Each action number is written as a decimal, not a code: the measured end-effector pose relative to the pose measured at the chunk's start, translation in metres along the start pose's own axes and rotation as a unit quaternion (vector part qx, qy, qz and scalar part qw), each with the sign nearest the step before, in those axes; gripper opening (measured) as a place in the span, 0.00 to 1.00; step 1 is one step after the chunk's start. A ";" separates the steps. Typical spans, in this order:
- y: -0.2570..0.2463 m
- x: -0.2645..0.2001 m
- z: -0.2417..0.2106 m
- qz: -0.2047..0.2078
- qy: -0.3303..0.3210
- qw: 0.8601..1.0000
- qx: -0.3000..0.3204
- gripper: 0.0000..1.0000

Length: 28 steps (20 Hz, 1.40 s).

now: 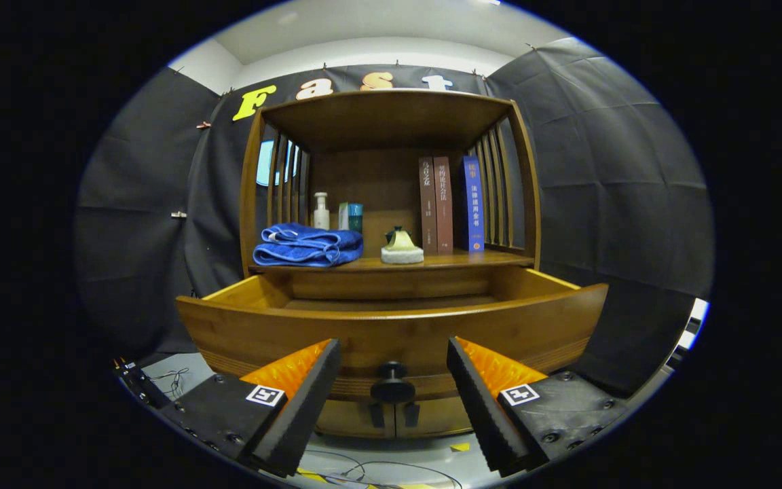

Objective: Pull open the drawer, take out the items inside it, and place them on the countertop above the cabinet.

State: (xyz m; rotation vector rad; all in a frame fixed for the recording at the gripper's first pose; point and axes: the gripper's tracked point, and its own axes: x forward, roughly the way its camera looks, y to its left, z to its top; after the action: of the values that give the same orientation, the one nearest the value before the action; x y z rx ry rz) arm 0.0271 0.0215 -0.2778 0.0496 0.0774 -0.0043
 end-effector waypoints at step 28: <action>-0.004 0.063 -0.002 0.009 0.031 0.999 0.013 0.99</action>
State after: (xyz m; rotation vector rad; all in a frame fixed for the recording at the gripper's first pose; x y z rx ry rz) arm 0.0901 0.0175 -0.2850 0.0755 0.1388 0.0145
